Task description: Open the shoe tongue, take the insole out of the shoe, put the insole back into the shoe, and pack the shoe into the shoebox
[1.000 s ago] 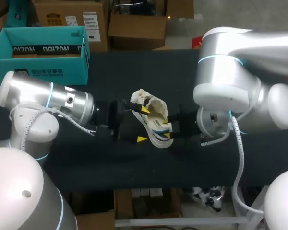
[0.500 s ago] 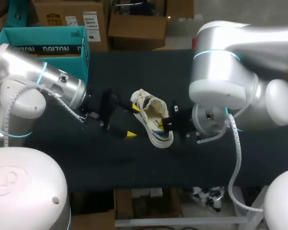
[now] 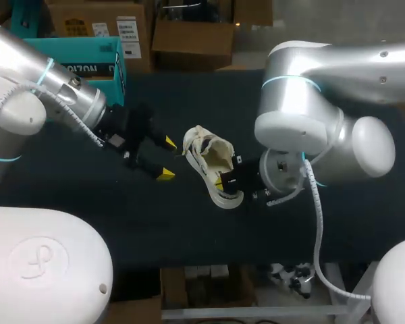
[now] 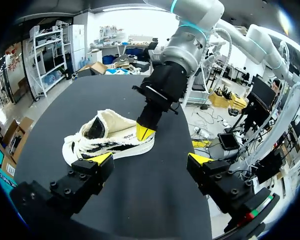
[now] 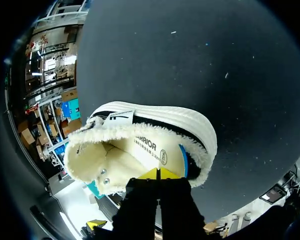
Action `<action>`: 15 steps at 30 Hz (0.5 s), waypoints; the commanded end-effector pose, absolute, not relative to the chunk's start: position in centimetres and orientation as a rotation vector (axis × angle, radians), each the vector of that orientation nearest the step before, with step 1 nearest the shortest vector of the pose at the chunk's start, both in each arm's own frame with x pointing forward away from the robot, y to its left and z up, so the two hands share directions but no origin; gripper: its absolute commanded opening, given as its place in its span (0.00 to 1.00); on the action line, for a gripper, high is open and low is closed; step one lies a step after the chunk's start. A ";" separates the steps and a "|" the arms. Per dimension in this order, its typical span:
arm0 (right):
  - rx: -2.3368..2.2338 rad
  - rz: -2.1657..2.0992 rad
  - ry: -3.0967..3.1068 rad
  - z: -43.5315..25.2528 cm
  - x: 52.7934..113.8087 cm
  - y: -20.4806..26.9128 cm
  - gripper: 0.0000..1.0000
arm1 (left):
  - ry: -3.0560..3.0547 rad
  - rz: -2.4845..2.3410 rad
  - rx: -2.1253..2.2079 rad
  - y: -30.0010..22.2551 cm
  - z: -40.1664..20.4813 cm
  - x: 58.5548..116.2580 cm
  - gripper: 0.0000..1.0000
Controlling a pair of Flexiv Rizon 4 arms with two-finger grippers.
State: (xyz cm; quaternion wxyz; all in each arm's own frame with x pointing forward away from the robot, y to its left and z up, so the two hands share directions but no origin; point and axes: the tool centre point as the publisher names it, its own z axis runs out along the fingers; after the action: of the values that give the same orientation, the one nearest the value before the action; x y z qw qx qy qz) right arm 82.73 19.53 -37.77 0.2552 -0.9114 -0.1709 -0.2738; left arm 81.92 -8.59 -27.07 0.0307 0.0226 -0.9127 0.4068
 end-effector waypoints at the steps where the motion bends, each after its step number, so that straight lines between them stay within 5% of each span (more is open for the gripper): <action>1: -2.449 -0.718 -0.462 -39.5 83.3 19.0 0.00 | -2.810 1.279 0.087 -7.8 -26.7 81.3 1.00; 15: -2.313 -0.778 -0.497 -35.7 82.4 17.8 0.00 | -2.786 1.236 0.265 -7.2 -26.1 80.9 1.00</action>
State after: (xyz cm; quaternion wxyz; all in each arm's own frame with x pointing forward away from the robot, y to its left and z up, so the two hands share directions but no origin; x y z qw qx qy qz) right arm 83.23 19.86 -37.66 0.2934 -0.8899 -0.1800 -0.2992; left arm 81.25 -7.16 -26.43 0.0440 0.0847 -0.9088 0.4061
